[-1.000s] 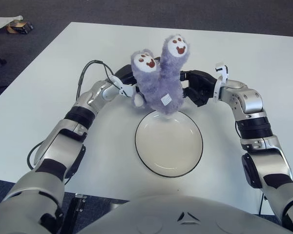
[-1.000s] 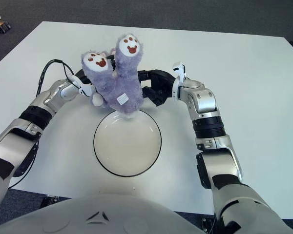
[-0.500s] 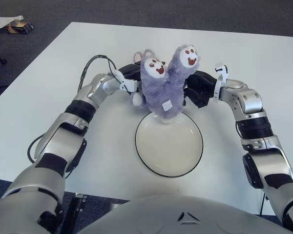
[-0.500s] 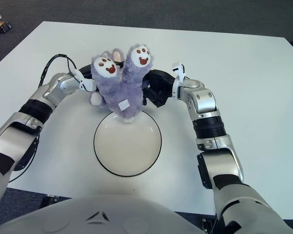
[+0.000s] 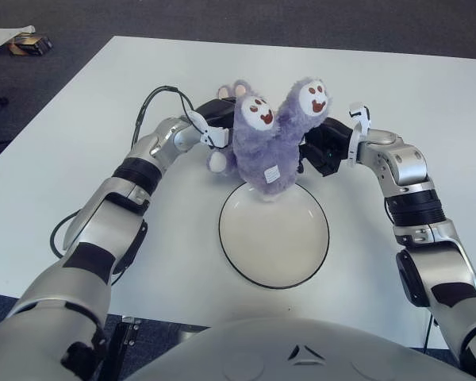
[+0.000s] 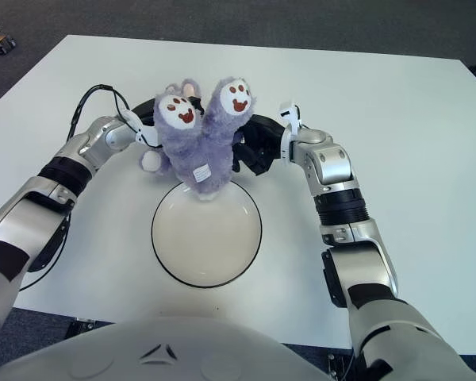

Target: Put the doll into the plate.

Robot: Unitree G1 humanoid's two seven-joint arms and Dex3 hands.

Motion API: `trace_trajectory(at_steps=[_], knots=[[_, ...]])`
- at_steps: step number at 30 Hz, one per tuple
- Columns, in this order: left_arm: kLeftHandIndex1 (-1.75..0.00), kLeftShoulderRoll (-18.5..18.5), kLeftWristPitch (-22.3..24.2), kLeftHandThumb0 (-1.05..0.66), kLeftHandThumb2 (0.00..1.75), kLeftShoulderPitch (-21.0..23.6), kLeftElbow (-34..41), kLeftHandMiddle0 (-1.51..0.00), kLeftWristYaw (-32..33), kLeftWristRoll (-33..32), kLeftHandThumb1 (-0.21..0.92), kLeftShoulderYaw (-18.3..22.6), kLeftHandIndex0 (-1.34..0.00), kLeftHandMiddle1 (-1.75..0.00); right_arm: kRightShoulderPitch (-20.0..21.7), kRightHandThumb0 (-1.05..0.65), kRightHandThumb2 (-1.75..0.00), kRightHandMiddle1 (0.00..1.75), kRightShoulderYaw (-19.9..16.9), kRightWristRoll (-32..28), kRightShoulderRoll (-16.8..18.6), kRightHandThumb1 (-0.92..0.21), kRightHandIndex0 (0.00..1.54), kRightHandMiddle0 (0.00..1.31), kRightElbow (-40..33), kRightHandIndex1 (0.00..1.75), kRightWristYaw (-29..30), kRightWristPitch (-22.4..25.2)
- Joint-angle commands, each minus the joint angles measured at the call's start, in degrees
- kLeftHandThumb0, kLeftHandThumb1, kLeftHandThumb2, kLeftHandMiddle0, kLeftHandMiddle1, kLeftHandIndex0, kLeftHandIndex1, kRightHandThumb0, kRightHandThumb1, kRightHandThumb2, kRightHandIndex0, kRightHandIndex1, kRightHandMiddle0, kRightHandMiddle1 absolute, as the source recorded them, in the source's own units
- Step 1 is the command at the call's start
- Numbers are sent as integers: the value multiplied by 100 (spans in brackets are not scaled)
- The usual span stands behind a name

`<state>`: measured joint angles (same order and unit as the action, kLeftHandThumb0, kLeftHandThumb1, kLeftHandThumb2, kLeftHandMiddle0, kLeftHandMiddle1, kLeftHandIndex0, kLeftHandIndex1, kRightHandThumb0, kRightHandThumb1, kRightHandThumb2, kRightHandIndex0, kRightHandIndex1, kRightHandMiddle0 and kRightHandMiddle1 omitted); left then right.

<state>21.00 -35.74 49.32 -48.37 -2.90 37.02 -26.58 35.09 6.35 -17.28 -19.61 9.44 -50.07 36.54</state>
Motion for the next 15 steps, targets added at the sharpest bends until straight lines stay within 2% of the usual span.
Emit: trace_trajectory(at_steps=[1, 8, 15], knots=[[-174, -6, 116, -50, 136, -33, -157, -107, 485, 329, 26, -129, -63, -174, 70, 0, -163, 175, -75, -87, -15, 1, 93, 62, 71, 157, 21, 50], [-175, -100, 362, -49, 140, -48, -445, -121, 1366, 651, 25, -228, -66, -175, 48, 0, -167, 175, -119, -70, -31, 2, 90, 63, 98, 165, 101, 53], [-175, -131, 260, -48, 135, 19, -765, -124, 1848, 778, 29, -349, -62, -175, 16, 0, -162, 175, -255, -202, 8, 3, 97, 65, 156, 148, 153, 128]])
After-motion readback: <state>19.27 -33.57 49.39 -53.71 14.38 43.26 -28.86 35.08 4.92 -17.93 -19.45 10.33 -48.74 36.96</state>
